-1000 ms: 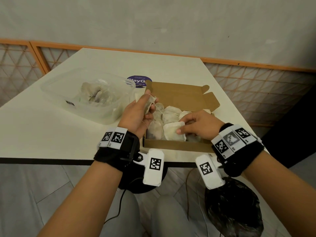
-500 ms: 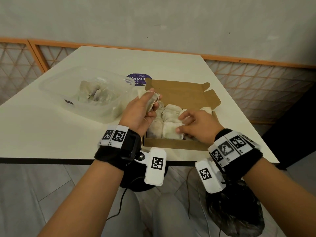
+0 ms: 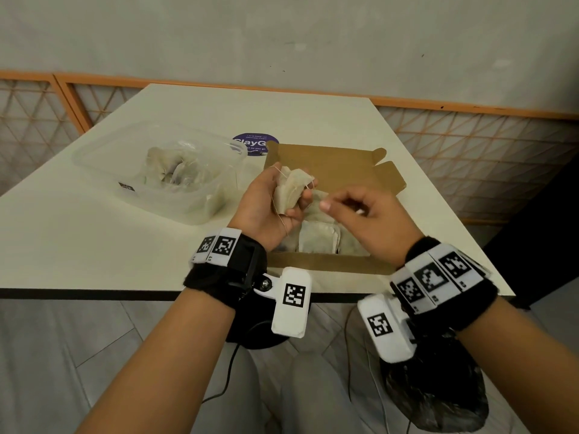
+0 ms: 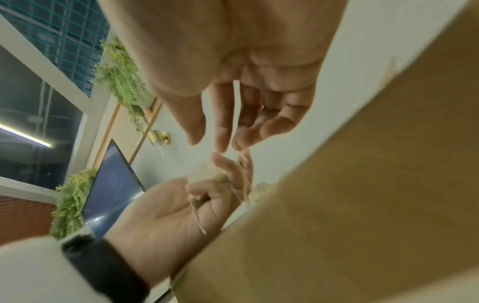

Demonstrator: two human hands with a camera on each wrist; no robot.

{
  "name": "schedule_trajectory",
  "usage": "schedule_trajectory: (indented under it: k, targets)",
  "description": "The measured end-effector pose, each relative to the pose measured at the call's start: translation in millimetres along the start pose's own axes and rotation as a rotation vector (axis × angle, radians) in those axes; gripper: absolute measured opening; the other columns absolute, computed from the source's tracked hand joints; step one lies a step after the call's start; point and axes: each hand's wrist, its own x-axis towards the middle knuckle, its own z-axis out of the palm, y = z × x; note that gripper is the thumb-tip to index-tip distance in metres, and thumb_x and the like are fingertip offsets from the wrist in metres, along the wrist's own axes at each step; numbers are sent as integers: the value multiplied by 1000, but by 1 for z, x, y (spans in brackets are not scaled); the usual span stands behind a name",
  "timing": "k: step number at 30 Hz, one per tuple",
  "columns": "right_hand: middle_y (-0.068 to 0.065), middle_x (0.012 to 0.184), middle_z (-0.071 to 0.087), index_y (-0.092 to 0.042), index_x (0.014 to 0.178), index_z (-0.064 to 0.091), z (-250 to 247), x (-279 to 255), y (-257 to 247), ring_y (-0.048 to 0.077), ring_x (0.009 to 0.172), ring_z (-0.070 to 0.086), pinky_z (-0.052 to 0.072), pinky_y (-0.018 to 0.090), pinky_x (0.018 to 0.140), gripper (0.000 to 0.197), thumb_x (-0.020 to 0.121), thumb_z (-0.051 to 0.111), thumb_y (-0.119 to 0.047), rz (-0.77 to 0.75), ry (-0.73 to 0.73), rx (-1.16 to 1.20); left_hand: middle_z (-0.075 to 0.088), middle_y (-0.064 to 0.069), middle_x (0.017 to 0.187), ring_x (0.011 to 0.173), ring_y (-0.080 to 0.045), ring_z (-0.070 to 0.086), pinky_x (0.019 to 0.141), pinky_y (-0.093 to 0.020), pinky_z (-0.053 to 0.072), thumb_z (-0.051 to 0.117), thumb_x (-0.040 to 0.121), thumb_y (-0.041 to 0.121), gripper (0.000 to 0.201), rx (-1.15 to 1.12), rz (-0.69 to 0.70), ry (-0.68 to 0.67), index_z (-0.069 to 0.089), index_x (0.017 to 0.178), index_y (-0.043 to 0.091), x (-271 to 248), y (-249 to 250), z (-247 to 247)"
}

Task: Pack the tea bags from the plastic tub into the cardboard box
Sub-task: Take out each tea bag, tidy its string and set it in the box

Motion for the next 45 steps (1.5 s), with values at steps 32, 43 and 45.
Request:
schedule_trajectory:
  k: [32,43,45]
  targets:
    - [-10,73,60,-18,86,72,-91,29,27,2,70,50,34,1,61,11,76,74,-20,336,-251,-450,62,-8,92,83,-16,65,61,-18,56,35,90,-7,29,44,123,9,55,101,10,3,-9,2]
    - [-3,91,52,-17,103,61,-76,50,25,11,77,49,38,19,64,34,73,76,-16,100,7,-444,67,-9,87,70,-12,66,47,-12,46,29,86,-11,36,175,16,-80,58,98,8,1,-9,6]
    - [-3,110,52,-24,111,56,-65,43,6,12,91,52,40,15,71,46,72,77,-16,-23,-105,-338,67,-10,81,62,-10,62,42,-10,39,27,86,-10,36,182,-30,-116,58,93,7,1,-11,8]
